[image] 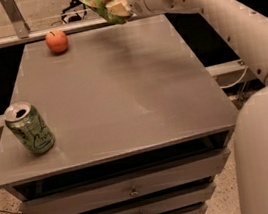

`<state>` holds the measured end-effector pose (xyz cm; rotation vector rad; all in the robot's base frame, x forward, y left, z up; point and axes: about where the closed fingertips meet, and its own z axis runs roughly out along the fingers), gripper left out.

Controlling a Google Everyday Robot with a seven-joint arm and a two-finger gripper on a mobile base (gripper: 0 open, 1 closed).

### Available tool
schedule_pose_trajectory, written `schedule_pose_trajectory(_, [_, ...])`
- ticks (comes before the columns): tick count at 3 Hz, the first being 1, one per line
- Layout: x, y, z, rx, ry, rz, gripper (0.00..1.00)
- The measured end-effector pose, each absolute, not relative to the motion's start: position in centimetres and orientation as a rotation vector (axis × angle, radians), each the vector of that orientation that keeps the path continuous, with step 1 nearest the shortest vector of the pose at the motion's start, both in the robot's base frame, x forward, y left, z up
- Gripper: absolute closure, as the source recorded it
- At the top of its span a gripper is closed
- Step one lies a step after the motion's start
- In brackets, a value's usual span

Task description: Move green rice chip bag near apple

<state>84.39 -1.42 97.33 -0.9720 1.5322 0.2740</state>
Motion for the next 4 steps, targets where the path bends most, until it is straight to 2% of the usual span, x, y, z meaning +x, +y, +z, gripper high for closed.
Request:
schedule_pose_trajectory(2, [86.6,3.5,94.2,-1.015,1.572,0.315,1.0])
schedule_pose_trajectory(4, [88.3,6.0,90.7,-1.024,1.633,0.345,1.0])
